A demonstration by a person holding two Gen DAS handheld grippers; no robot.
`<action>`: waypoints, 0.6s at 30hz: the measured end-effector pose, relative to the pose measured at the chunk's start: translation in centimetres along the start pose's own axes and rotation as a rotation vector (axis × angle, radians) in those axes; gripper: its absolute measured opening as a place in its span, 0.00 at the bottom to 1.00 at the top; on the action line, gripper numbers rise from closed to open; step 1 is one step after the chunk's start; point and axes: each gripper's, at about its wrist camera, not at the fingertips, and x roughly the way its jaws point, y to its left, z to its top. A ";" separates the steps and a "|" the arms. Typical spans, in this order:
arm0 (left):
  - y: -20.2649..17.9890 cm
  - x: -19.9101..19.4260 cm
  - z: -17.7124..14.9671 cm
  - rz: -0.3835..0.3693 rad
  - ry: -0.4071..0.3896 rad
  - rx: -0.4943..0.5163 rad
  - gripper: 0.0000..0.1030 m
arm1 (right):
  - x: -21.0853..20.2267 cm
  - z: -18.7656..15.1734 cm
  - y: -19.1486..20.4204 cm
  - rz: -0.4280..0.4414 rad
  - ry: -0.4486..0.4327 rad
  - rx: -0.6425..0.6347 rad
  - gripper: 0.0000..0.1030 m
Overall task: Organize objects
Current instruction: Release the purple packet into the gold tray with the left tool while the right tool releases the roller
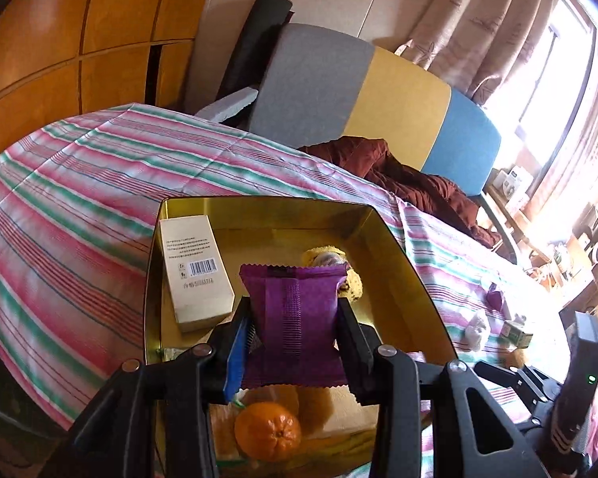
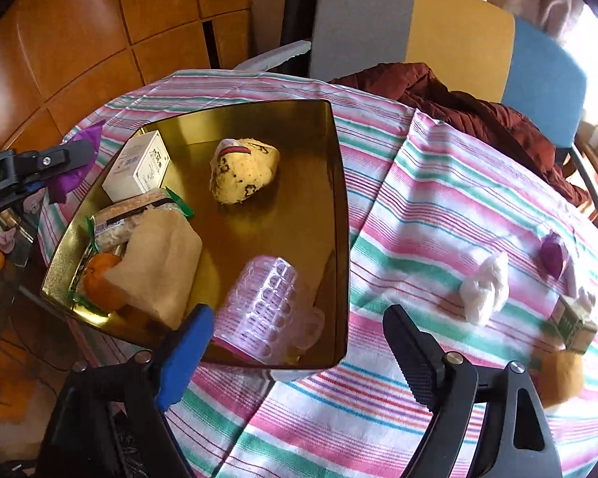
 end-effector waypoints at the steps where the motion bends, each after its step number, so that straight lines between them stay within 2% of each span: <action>1: -0.1 0.4 0.3 0.006 0.003 0.007 0.39 | 0.0 -0.2 -0.1 0.006 0.000 0.011 0.85; 10: -0.5 1.9 3.1 0.061 -0.029 0.021 0.48 | -1.0 -0.6 0.1 0.020 -0.027 0.051 0.91; 18: 0.0 1.0 0.9 0.065 -0.001 -0.009 0.48 | -1.5 -0.6 0.6 0.019 -0.050 0.052 0.96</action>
